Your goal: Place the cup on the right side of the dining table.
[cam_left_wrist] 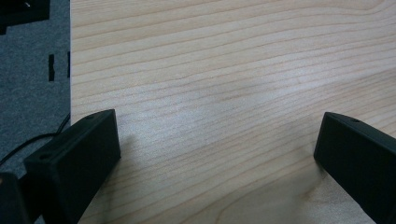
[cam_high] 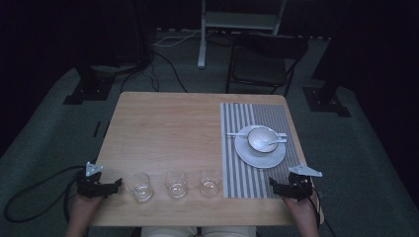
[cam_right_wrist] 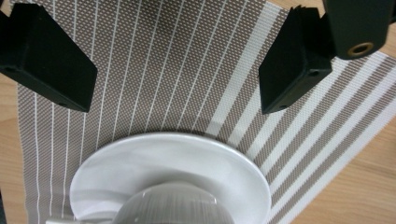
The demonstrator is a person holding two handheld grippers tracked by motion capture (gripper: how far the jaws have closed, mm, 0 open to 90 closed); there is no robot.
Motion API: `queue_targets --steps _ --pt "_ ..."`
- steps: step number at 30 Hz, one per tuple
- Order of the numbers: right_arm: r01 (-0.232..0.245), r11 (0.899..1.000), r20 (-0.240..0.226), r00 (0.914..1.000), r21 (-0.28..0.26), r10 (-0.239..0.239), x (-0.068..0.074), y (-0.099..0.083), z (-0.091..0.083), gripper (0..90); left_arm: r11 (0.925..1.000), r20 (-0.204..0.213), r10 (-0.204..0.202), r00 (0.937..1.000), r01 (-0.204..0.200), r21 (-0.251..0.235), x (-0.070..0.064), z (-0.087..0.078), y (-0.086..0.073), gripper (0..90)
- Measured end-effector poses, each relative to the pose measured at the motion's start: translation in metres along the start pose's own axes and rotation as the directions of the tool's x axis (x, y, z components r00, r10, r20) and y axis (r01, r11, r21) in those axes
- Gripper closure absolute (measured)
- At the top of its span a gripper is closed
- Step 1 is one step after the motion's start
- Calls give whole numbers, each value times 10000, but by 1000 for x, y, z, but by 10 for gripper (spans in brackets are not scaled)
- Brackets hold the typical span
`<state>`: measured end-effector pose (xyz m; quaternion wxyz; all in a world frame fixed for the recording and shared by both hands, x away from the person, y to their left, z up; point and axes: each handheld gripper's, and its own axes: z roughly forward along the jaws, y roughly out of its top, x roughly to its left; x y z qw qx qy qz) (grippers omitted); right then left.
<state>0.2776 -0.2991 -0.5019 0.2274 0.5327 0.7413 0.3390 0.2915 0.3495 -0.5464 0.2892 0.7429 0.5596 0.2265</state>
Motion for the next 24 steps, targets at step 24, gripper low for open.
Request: queue_targets --steps 24 --pt "745 9852 -857 9924 -1547 -885 27 54 -30 111 10000 26 33 10000 -33 -1 0 0 0 7"
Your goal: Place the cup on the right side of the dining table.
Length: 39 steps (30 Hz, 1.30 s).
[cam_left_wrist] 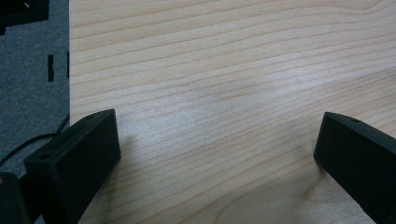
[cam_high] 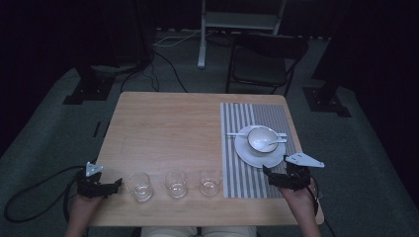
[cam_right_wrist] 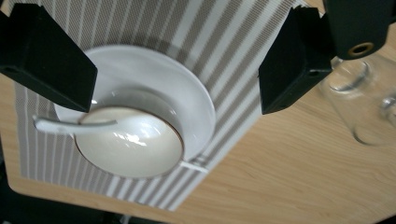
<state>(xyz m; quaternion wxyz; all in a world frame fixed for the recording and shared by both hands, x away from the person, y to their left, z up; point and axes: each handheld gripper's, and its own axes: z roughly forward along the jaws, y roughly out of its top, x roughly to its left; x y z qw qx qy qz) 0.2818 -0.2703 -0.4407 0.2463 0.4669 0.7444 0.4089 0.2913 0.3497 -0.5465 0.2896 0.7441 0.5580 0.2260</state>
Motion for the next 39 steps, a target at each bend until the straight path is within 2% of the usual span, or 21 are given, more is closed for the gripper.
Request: queue_targets --steps 6,9,14,19,26,28,30,31,34,39 --pt "188 9996 -290 9994 -212 -195 8 12 2 112 10000 6 7 10000 -7 -2 0 0 0 7" --pt "359 9986 -597 9975 -376 -381 16 21 5 112 10000 15 16 10000 -16 1 0 0 0 8" --pt "796 9950 -1044 9908 -601 -856 29 32 9 111 10000 21 24 10000 -24 0 0 0 0 7" --pt "925 9929 -1407 9848 -746 -1023 40 40 14 111 10000 22 25 10000 -25 1 0 0 0 7" --pt "1140 9901 -2129 9685 -820 -1291 57 49 20 112 10000 26 27 10000 -27 1 0 0 0 8" --pt "1151 9897 -2197 9667 -852 -1313 59 50 20 111 10000 28 30 10000 -30 4 0 0 0 7" --pt "1230 9881 -2505 9576 -919 -1425 67 54 24 112 10000 37 44 10000 -44 1 0 0 0 8" --pt "1301 9872 -2577 9545 -922 -1498 69 56 25 112 10000 36 43 10000 -43 1 0 0 0 7" --pt "1312 9866 -2637 9525 -973 -1526 75 58 30 111 10000 37 44 10000 -44 1 0 0 0 7" --pt "1488 9838 -2955 9397 -1000 -1721 86 64 39 111 10000 38 44 10000 -44 0 0 0 0 8"
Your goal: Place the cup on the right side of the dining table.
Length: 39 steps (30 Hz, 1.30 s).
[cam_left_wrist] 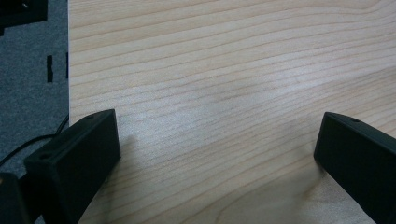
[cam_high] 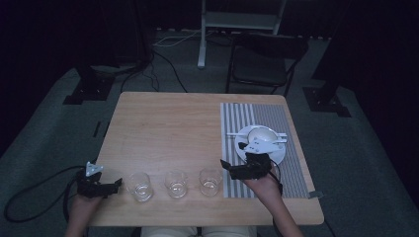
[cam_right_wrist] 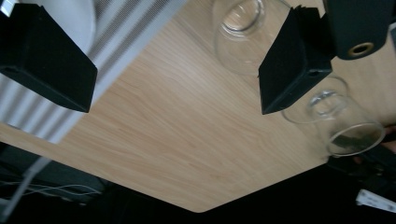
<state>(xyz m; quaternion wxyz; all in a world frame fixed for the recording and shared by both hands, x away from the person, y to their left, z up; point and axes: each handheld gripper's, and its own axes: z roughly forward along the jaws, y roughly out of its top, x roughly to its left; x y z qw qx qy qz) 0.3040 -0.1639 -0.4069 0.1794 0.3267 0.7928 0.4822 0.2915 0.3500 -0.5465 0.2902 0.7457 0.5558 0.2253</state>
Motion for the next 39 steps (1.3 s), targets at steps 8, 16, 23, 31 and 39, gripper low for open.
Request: queue_targets --steps 8,16,23,31,39 --pt "289 9996 -517 9982 26 -287 14 9 15 112 10000 0 -2 10000 2 1 0 0 0 8" --pt "641 9978 -1123 9917 153 -620 31 18 30 111 10000 7 5 10000 -5 26 0 0 0 8" --pt "994 9941 -1752 9804 436 -904 48 20 51 111 10000 31 28 10000 -28 2 0 0 0 8" --pt "1217 9894 -2419 9652 798 -992 69 18 76 111 10000 44 42 10000 -43 17 0 0 0 8" --pt "1368 9823 -2892 9526 1282 -949 85 14 98 111 10000 86 84 9999 -84 -3 0 0 0 8"
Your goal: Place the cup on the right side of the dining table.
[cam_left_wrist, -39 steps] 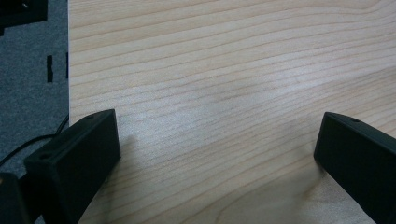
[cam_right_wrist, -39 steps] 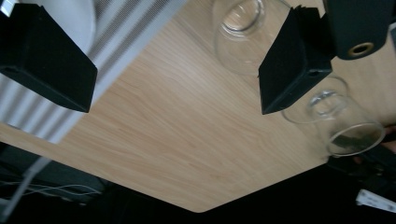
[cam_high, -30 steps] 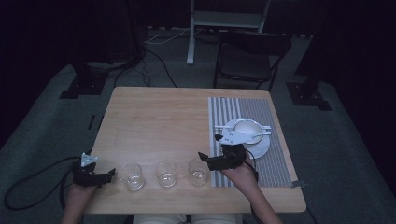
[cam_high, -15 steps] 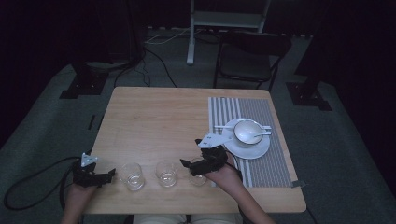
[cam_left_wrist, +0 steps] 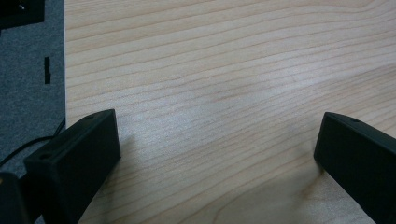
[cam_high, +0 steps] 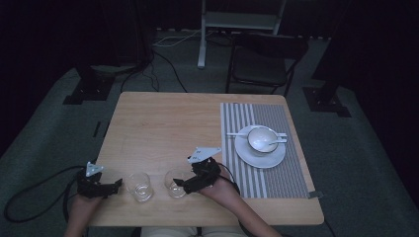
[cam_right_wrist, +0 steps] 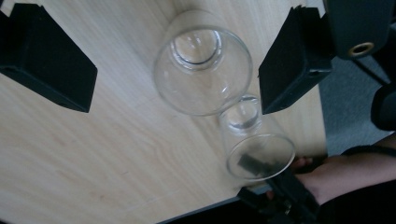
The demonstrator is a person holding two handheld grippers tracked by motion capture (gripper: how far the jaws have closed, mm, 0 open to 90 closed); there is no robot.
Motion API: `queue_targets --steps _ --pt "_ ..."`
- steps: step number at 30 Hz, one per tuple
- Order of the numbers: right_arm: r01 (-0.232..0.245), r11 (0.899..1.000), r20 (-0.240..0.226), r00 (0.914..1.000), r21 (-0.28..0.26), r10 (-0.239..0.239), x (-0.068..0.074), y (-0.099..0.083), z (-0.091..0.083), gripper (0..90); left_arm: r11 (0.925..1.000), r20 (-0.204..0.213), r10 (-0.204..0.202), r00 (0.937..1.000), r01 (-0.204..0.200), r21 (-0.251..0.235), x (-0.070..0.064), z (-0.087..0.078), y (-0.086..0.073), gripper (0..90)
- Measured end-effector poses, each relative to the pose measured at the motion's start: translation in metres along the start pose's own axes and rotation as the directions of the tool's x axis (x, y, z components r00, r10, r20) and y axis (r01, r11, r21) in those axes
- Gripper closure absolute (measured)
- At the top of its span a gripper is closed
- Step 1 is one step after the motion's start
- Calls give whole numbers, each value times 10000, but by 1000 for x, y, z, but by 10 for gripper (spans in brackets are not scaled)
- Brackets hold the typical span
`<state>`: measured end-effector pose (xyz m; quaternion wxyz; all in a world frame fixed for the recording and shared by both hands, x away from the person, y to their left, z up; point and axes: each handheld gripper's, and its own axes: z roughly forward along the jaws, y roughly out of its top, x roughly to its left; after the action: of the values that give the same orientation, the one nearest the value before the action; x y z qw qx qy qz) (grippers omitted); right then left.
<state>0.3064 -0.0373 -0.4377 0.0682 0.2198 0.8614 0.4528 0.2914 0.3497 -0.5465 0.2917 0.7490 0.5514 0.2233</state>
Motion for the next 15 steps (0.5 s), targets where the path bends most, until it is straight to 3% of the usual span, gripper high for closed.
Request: queue_targets --steps 5,7,11,15 --pt "34 9998 -110 9999 217 -31 4 1 11 111 10000 13 16 10000 -16 -1 0 0 0 8" --pt "-188 9993 -440 9988 323 202 6 1 15 111 10000 13 16 10000 -16 -2 0 0 0 7" --pt "6 9981 -521 9986 608 26 13 1 23 111 10000 15 22 10000 -22 -2 0 0 0 8" --pt "123 9964 -287 9995 837 -99 16 1 30 111 10000 17 26 10000 -26 -6 0 0 0 8"
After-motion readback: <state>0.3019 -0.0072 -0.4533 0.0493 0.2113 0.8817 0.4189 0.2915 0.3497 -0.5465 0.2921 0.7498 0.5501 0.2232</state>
